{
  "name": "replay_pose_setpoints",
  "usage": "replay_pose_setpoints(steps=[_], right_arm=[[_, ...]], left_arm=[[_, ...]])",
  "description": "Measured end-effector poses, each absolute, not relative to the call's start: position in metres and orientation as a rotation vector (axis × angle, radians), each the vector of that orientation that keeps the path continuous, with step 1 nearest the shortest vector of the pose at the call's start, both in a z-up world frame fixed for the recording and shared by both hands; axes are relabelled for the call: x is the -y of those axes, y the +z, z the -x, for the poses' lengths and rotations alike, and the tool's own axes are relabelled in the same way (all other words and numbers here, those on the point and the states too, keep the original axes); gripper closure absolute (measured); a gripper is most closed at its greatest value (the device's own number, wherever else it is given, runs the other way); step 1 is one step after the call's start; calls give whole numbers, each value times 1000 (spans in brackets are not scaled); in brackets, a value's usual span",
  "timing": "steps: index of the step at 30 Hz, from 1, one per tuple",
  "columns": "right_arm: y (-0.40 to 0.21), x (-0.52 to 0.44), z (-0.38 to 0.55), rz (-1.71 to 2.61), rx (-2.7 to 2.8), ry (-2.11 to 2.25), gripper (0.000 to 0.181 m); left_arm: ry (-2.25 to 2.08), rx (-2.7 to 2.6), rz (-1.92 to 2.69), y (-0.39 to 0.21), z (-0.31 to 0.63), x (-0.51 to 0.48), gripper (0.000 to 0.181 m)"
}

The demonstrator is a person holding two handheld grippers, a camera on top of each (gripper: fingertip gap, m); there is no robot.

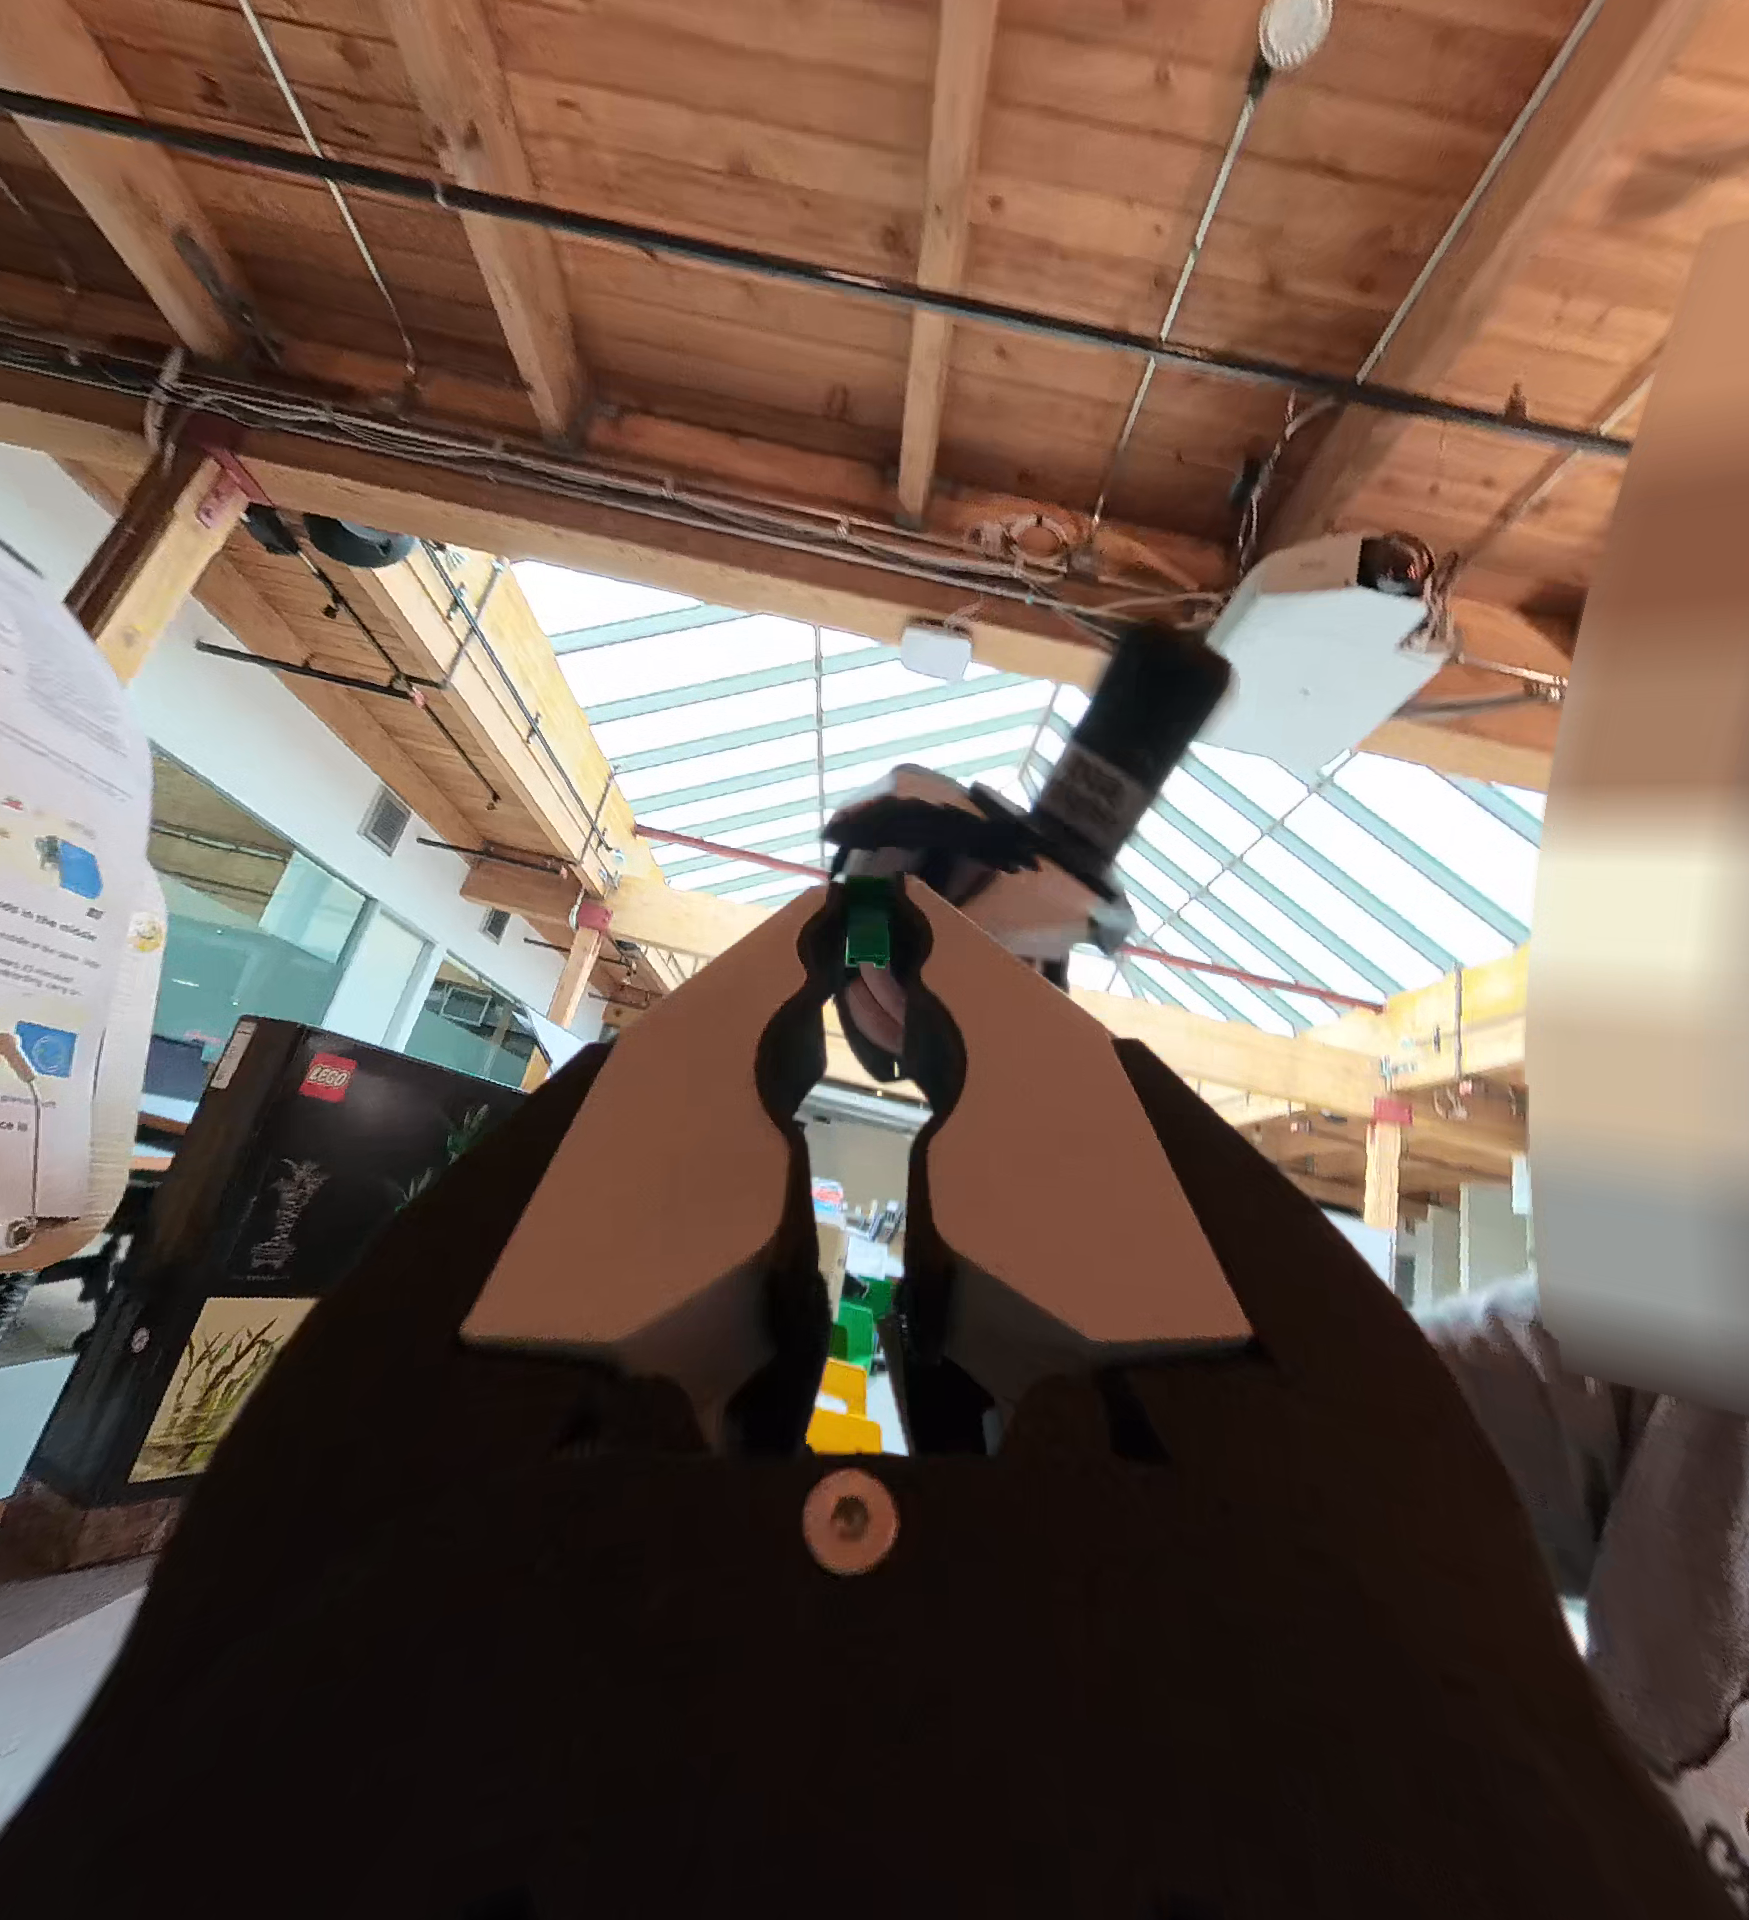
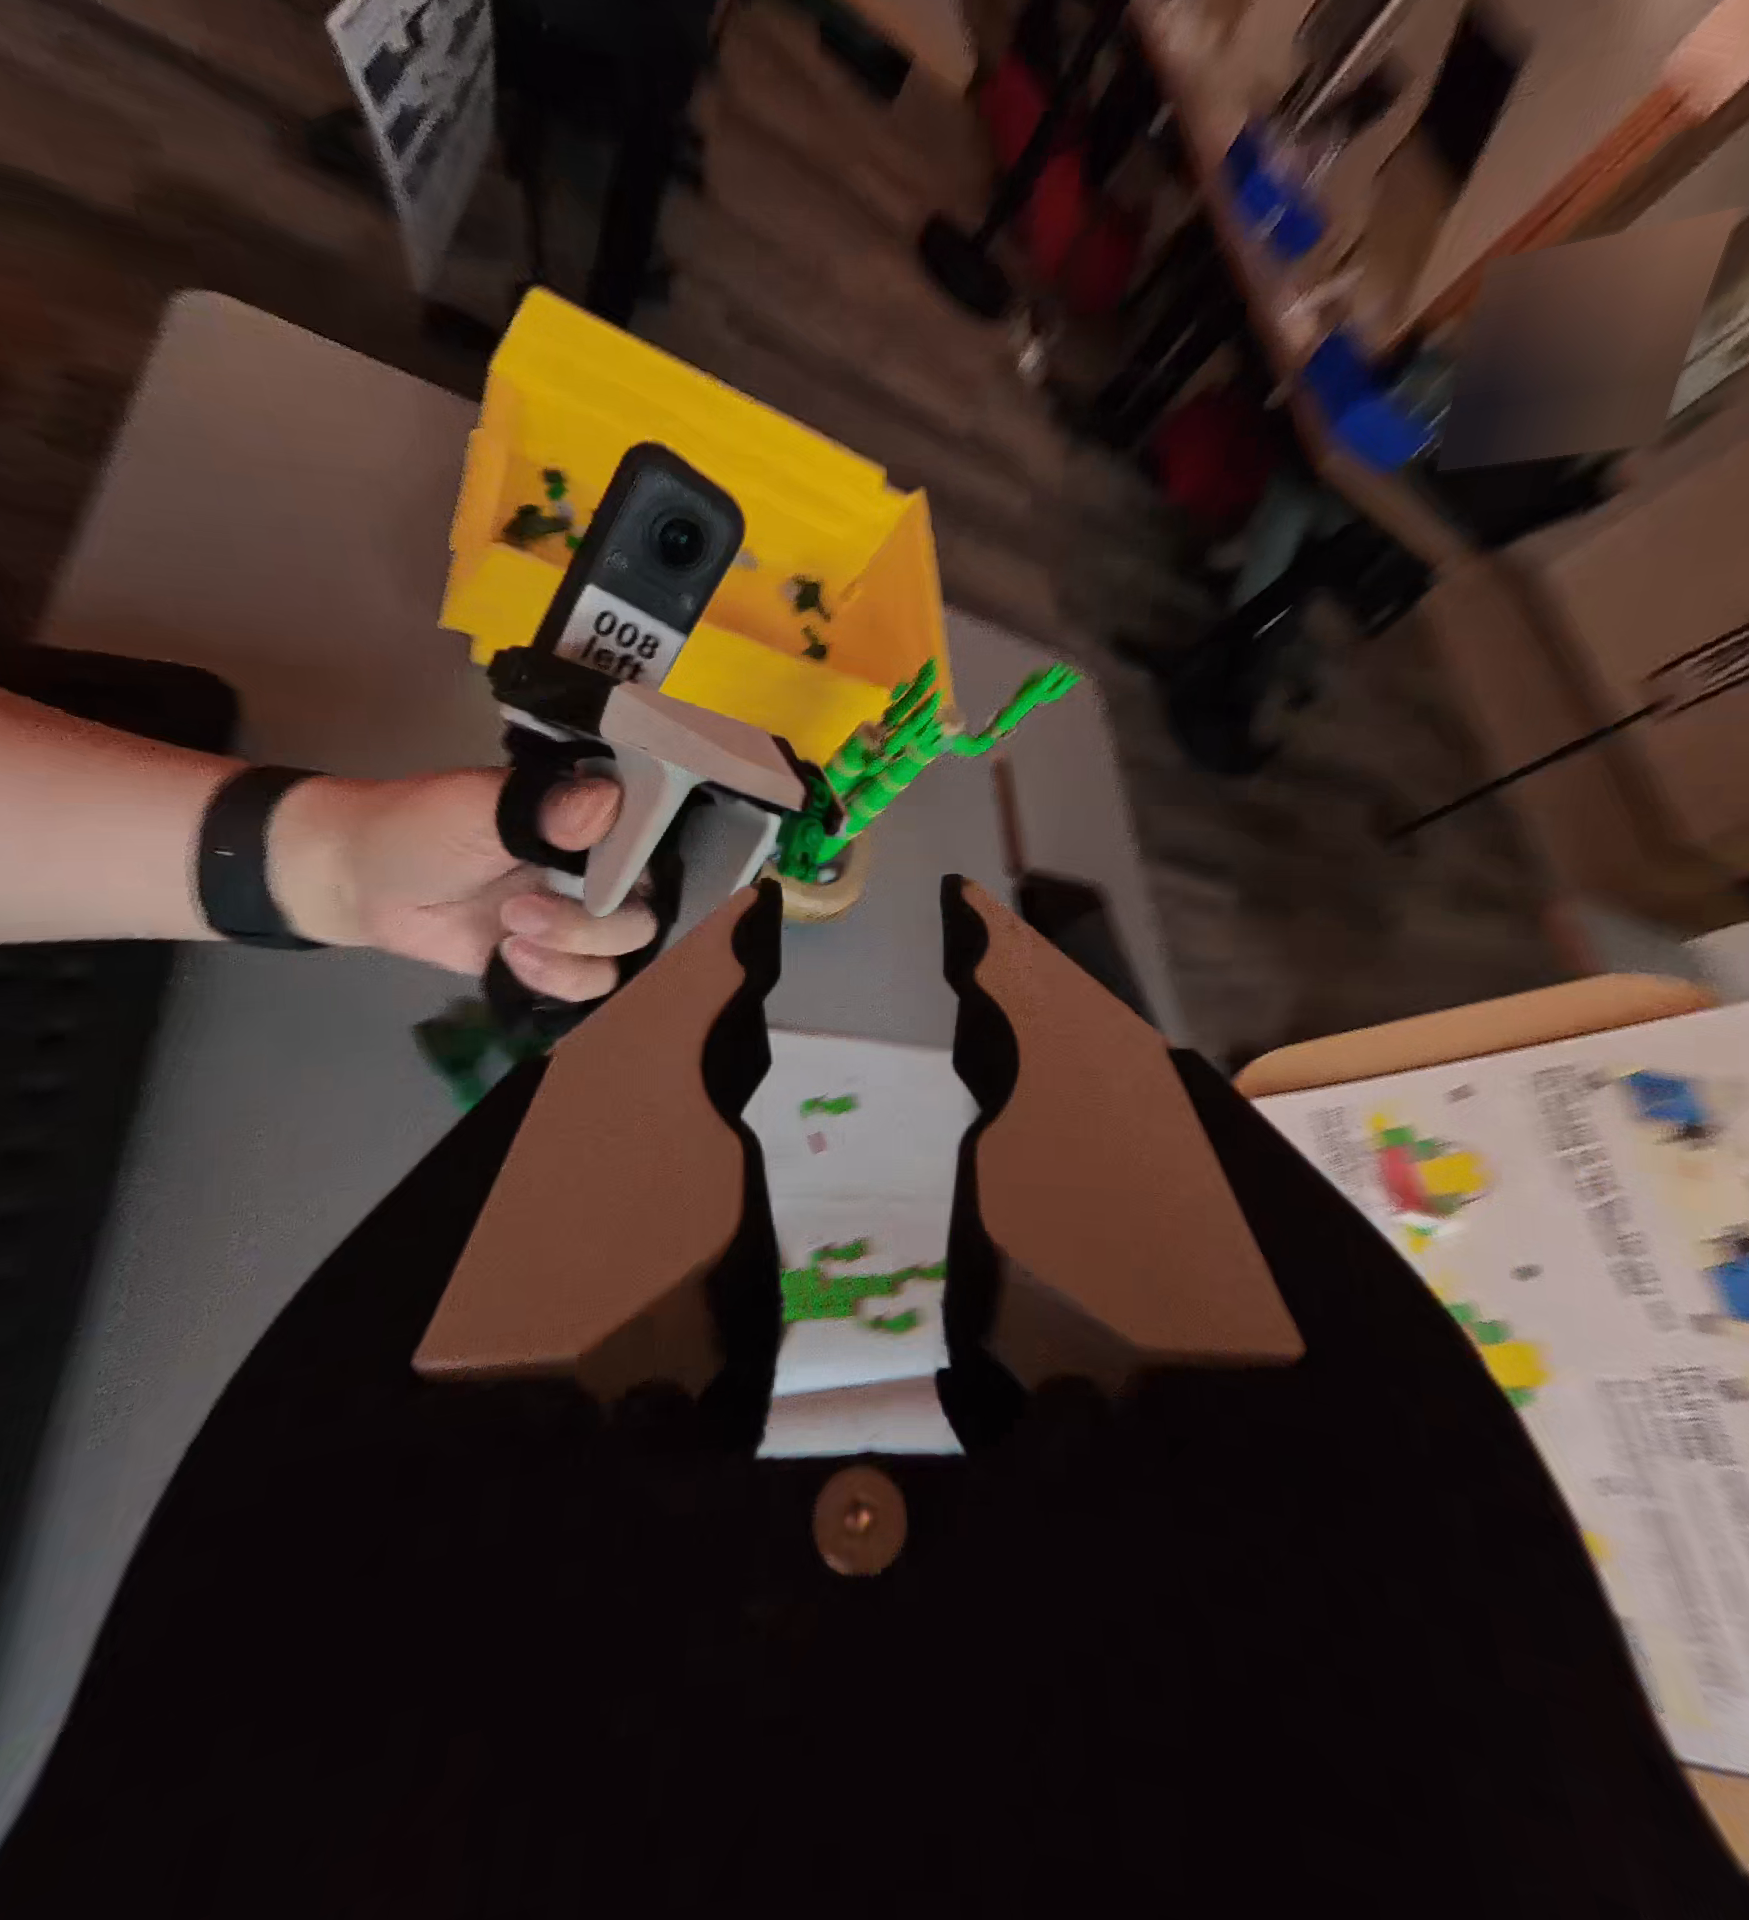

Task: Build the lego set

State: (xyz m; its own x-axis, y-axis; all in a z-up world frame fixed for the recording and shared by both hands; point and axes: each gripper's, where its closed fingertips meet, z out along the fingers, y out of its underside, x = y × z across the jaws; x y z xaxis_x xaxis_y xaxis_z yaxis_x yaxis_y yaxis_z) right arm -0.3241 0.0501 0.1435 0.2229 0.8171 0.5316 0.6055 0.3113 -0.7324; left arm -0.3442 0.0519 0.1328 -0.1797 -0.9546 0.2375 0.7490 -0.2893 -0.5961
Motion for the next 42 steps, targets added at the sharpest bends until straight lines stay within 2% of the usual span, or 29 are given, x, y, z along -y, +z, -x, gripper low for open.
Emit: replay_pose_setpoints(steps=[4,10,20,34,40,42], right_arm=[[135,-46,326,1062,1359,-85,157],[119,-57,334,917,1242,-329,160],[110,-70,332,964,1168,-352,173],[102,-74,318,1011,1167,-311,175],[101,-76,296,1047,1181,-286,175],[103,-78,287,1061,1178,-278,175]], left_arm=[[-1753,-363,732,127,339,-60,176],[-1816,-331,752,122,327,-61,175],[-1801,-329,743,123,326,-60,177],[-1741,-421,859,114,311,-64,176],[-1809,-475,949,108,315,-71,156],[-1736,-506,985,105,315,-74,157]])
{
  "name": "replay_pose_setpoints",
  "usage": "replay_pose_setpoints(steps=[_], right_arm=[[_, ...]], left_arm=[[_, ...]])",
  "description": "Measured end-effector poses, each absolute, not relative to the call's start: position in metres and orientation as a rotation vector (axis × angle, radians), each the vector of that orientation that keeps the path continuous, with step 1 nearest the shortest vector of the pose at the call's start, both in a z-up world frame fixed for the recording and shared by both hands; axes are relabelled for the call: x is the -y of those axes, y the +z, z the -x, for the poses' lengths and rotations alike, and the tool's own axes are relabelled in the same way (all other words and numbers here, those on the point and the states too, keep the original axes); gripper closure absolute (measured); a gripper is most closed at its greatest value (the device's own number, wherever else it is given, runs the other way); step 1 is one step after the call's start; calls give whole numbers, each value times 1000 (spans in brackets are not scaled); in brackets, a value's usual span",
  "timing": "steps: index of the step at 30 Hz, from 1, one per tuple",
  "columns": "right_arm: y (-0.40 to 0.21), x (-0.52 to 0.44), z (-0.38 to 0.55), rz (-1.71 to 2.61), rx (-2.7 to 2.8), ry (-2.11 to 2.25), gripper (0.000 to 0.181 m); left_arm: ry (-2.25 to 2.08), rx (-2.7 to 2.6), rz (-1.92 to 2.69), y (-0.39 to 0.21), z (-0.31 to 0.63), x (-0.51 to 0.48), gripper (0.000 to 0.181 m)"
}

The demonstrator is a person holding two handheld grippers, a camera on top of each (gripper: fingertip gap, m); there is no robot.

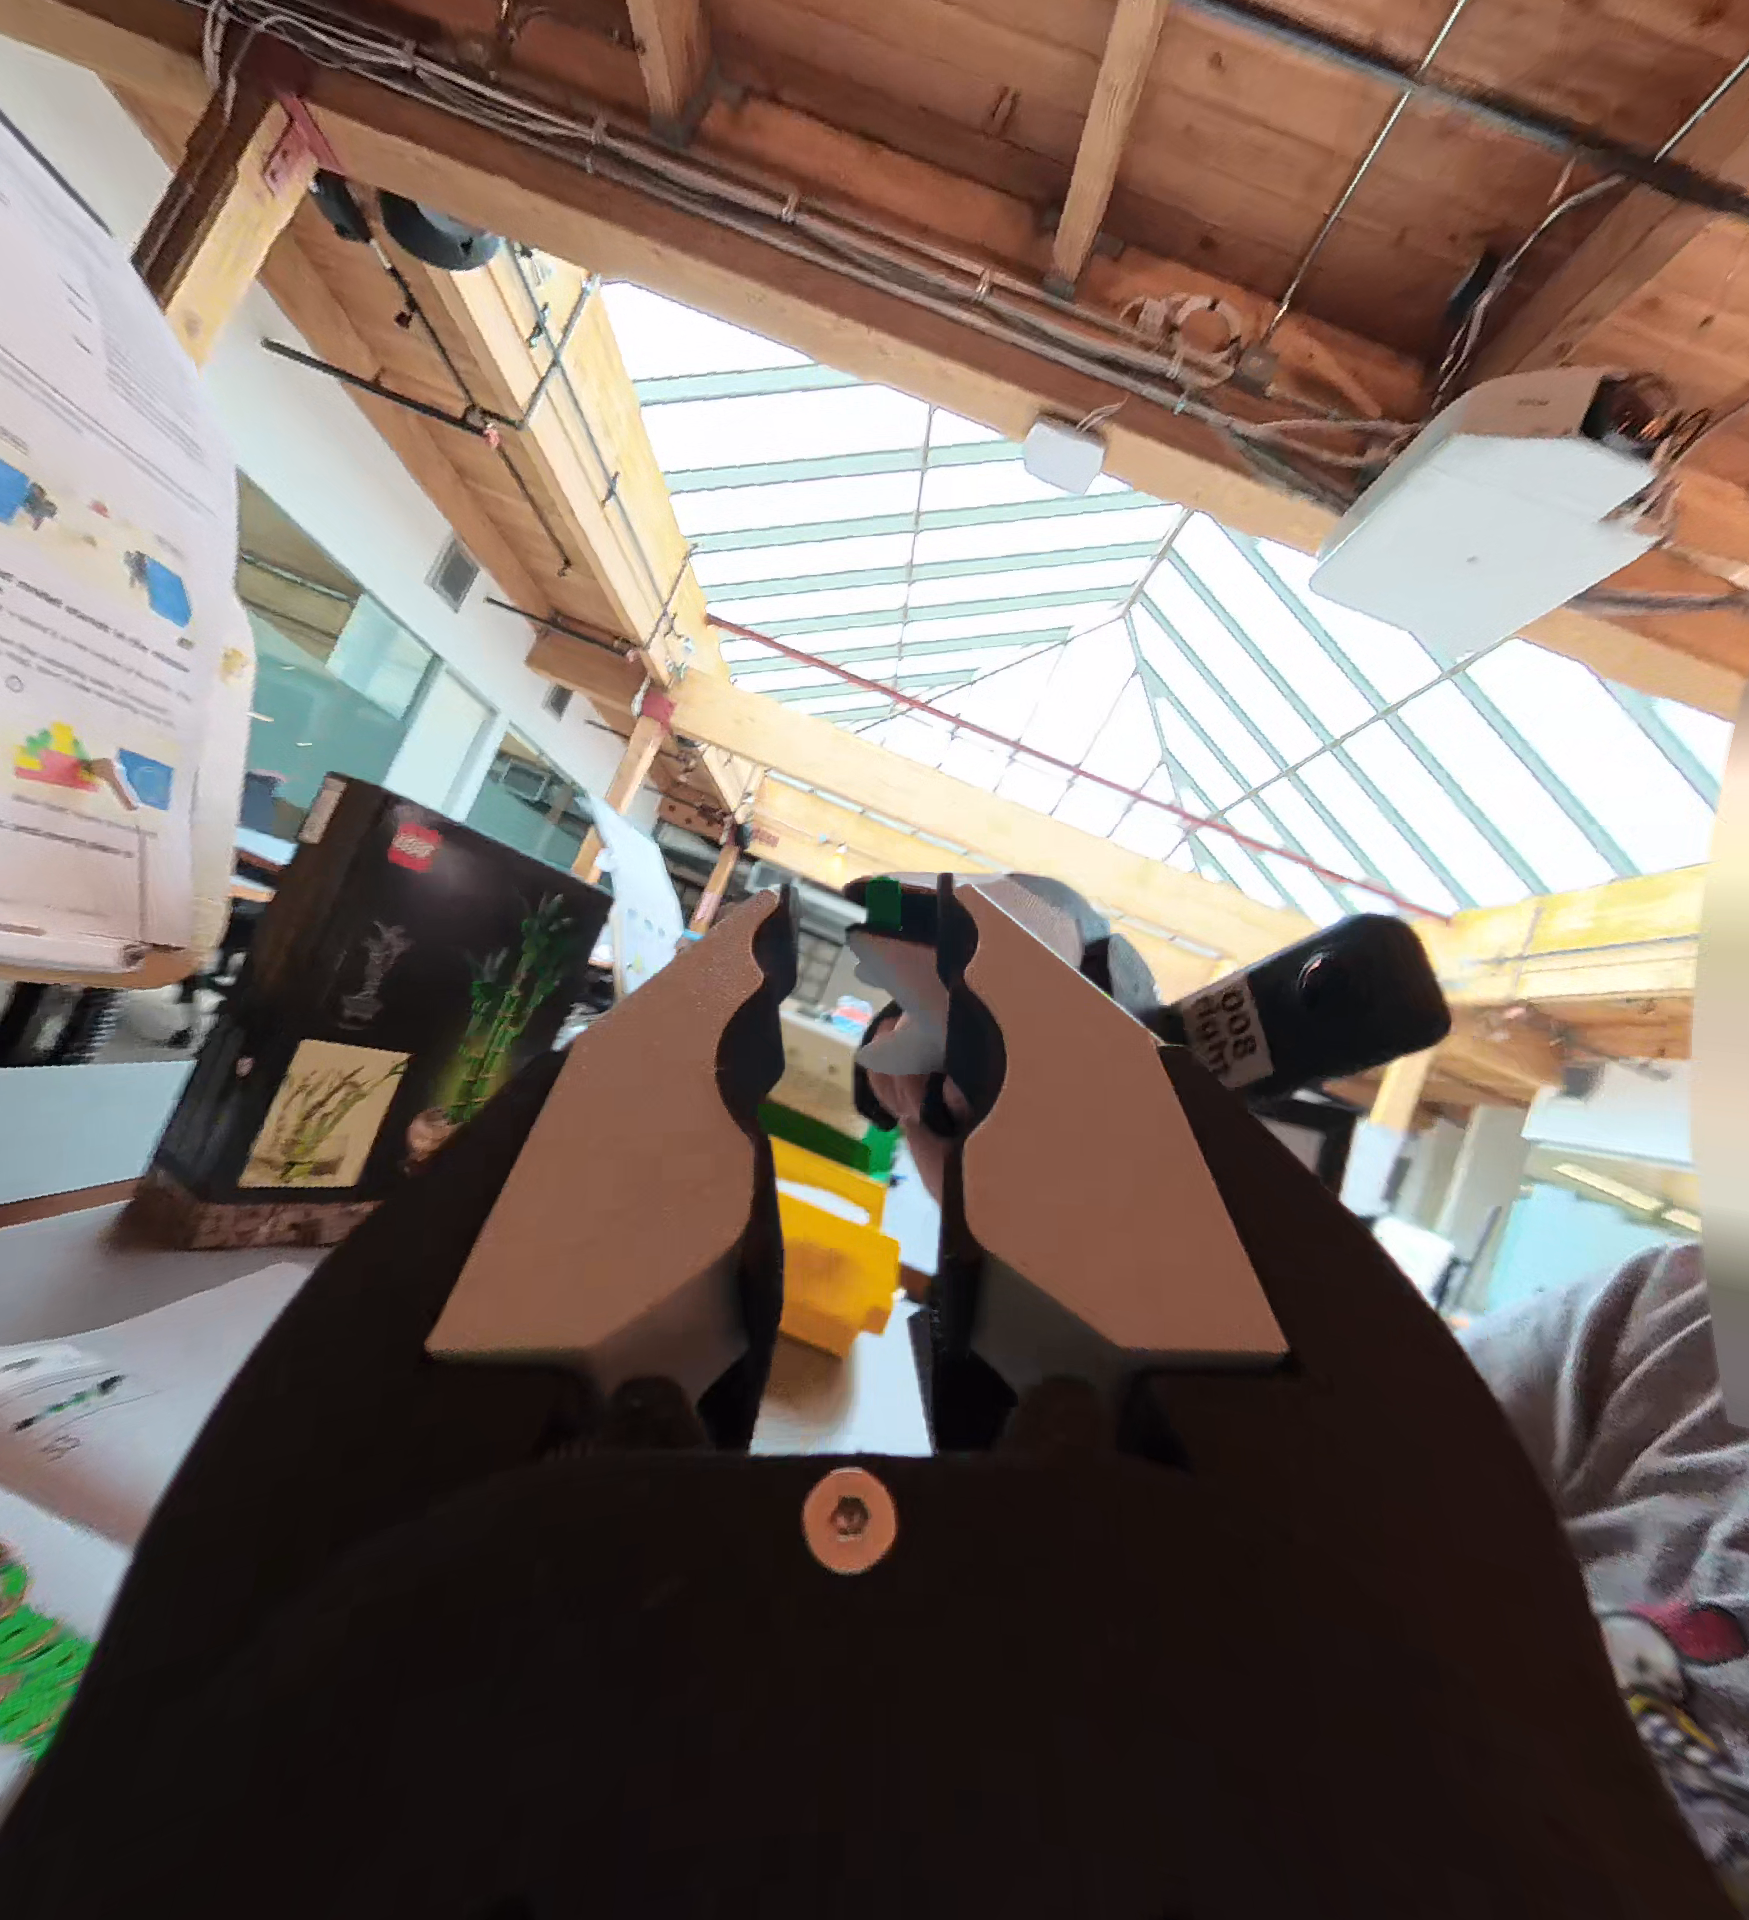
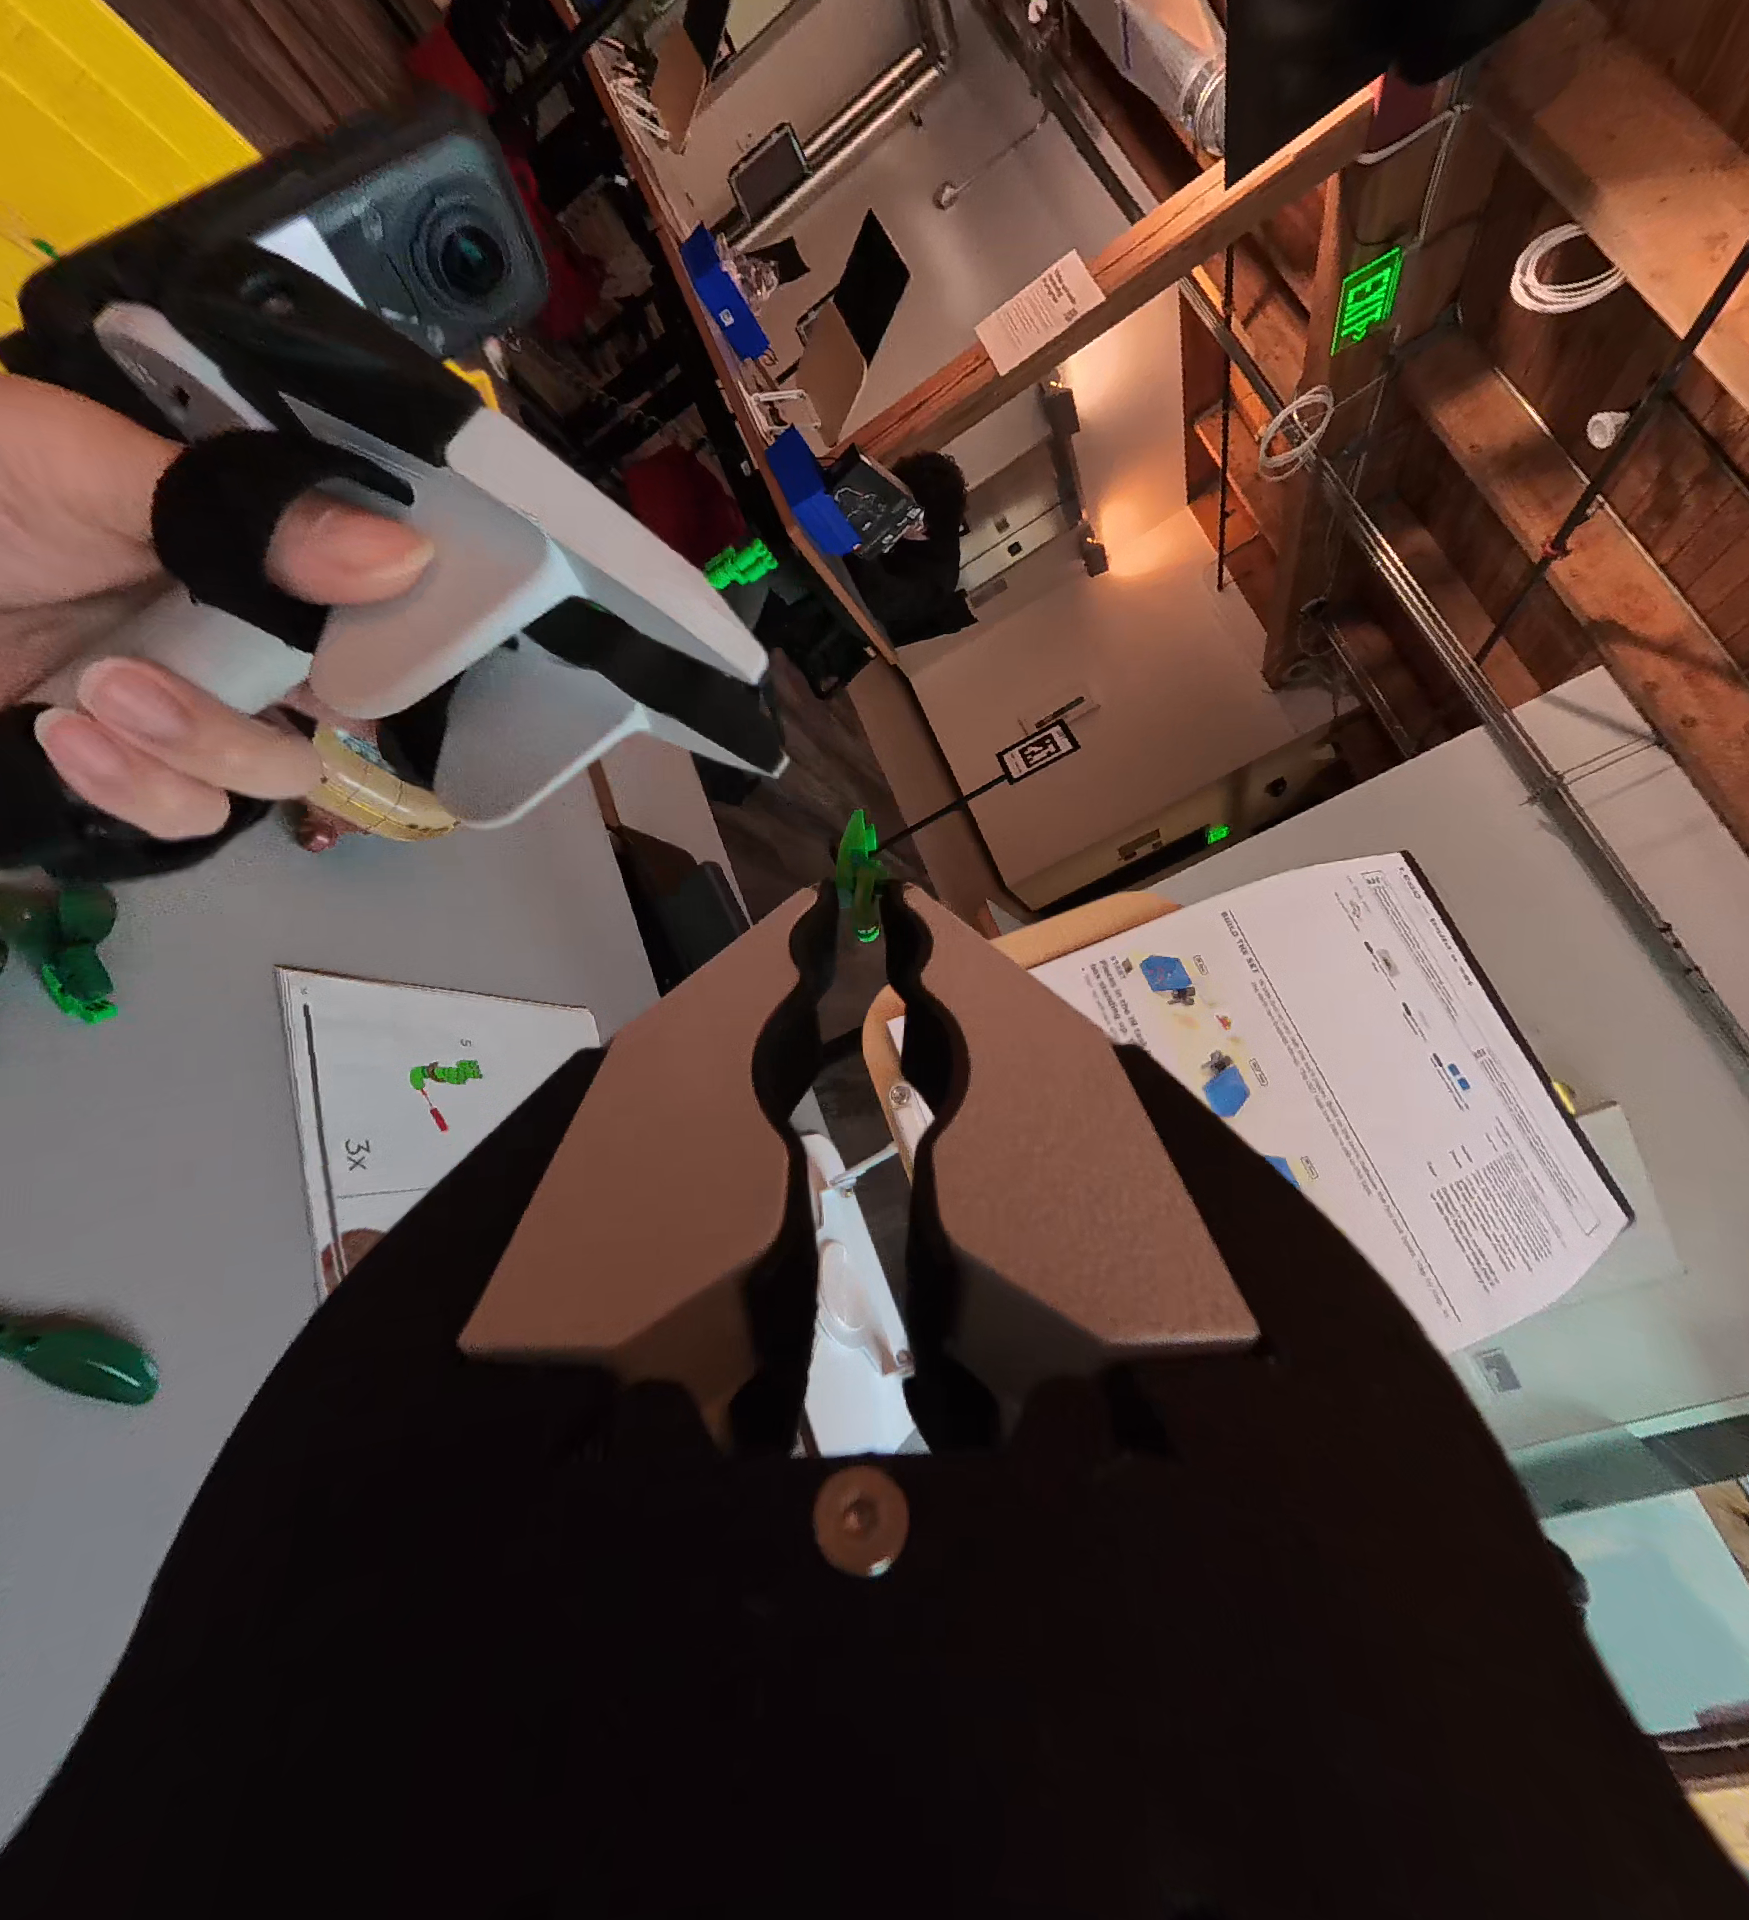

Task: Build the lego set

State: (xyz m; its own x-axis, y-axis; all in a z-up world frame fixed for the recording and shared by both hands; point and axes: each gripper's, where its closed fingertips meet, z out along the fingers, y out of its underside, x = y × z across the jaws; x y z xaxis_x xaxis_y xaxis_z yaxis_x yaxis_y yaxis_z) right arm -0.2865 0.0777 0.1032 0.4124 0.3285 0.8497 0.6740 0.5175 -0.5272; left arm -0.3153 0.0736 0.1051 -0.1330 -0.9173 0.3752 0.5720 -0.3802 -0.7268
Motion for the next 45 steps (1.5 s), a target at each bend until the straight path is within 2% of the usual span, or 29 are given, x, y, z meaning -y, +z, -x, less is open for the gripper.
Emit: replay_pose_setpoints(steps=[10,18,25,35,45], right_arm=[[153,-72,222,1069,1107,-195,175],[180,-41,173,972,1071,-270,175],[172,-21,194,847,1194,-377,174],[168,-12,208,818,1230,-401,175],[159,-19,211,825,1262,-412,174]], left_arm=[[-1434,-849,1133,97,278,-55,160],[-1553,-860,1167,170,242,-40,155],[-1689,-923,1140,168,232,-17,155],[-1613,-1099,1128,169,212,0,156],[-1656,-1066,1090,168,207,-5,169]])
